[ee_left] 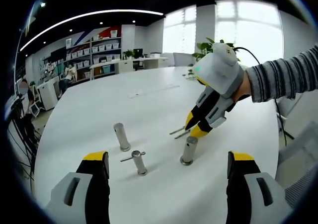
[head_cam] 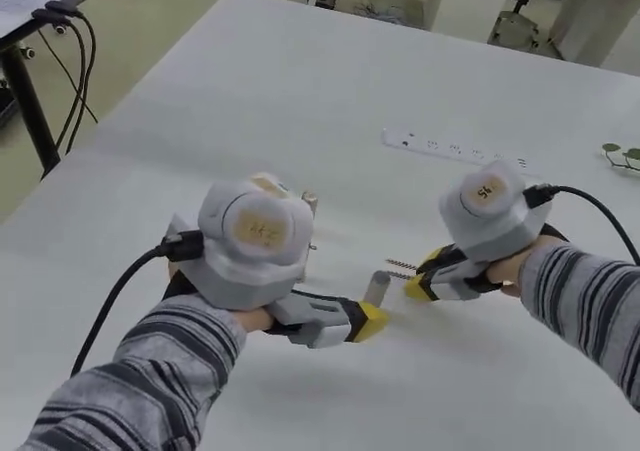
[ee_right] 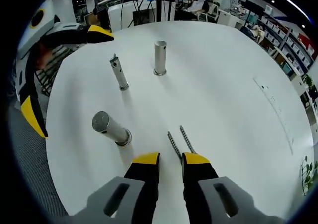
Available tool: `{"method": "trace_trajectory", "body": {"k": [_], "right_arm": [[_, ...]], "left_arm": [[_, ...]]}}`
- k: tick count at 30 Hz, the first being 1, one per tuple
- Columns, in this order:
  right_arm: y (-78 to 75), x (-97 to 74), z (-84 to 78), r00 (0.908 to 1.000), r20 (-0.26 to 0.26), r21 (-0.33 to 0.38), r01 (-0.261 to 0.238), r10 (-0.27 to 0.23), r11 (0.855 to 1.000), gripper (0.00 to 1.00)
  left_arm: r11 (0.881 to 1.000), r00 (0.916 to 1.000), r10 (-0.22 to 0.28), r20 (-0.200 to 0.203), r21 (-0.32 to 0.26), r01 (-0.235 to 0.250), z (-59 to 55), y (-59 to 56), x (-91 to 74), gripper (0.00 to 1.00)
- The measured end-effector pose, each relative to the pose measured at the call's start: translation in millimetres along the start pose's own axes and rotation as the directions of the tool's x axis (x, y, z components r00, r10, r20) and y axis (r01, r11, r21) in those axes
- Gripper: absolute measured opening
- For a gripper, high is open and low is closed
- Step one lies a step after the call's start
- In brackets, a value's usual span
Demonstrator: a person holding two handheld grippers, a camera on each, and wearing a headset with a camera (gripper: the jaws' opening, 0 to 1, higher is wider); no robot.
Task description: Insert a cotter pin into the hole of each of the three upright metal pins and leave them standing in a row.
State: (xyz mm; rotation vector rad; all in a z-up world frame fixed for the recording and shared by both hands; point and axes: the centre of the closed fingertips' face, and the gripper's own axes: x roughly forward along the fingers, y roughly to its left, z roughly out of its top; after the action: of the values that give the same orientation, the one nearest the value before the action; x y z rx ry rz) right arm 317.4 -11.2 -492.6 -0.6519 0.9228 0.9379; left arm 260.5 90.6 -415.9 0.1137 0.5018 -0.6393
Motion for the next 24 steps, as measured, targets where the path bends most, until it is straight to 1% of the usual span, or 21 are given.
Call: {"method": "trace_trajectory", "body": {"k": [3,5,6,7,10,13,15,17,19,23,24], "right_arm": [[0.8,0.3,-1.6,0.9998,-0.017,-0.012,-0.005,0.005,1.0,0.11],[4.2,0.5,-3.9,0.9991,-0.037,-0.024,-0.023,0.022,0.999,0.12],[4.8,-0.3,-1.5,0.9994,-0.025,-0.021,-0.025,0.024,0.999,0.1],[6.0,-1.0,-3.0,0.9988,-0.039,-0.025,-0.032,0.031,0.999,0.1],[9.6,-2.6,-1.8,0.9971,-0.045,-0.001,-0.062,0.061,0.998,0.06],[8.2,-3.8,-3.0,0.9961,-0.066,-0.01,-0.059,0.058,0.998,0.03],[7.7,-4.5,-4.7,0.9952,-0.081,0.0,-0.055,0.055,0.998,0.0],[4.5,-3.8,-5.6,0.9953,-0.085,-0.011,-0.048,0.047,0.999,0.0],[5.6,-4.5,-5.7,0.9954,-0.086,-0.025,-0.046,0.043,0.999,0.0],[6.2,-5.0,-7.7,0.9955,-0.085,-0.032,-0.046,0.043,0.998,0.0],[7.0,-5.9,-8.4,0.9963,-0.078,-0.04,-0.04,0.037,0.998,0.0]], "left_arm": [[1.0,1.0,0.0,-0.006,-0.003,0.0,-1.0,0.6,-0.4,0.99],[1.0,1.0,0.0,-0.008,-0.003,0.0,-1.5,1.1,-0.4,0.99],[1.0,1.0,-0.002,-0.008,-0.007,0.002,-1.8,0.9,-0.3,0.99],[1.0,1.0,-0.003,-0.009,-0.009,0.003,-2.0,0.7,-0.3,0.98],[1.0,1.0,-0.003,-0.008,-0.008,0.003,-2.0,0.9,-0.1,0.98],[1.0,0.9999,-0.006,-0.012,-0.008,0.006,-2.6,0.5,-0.3,0.98],[1.0,0.9996,-0.013,-0.024,-0.022,0.013,-5.3,-0.5,0.4,0.98],[1.0,0.9994,-0.019,-0.027,-0.018,0.019,-5.9,-1.7,0.4,0.98],[1.0,0.9993,-0.017,-0.034,-0.011,0.017,-7.0,-1.5,-0.1,0.97],[1.0,0.9998,-0.014,-0.016,-0.005,0.014,-2.9,-0.7,-1.3,0.97],[1.0,0.9998,-0.015,-0.012,0.0,0.015,-1.7,-1.0,-1.8,0.96]]}}
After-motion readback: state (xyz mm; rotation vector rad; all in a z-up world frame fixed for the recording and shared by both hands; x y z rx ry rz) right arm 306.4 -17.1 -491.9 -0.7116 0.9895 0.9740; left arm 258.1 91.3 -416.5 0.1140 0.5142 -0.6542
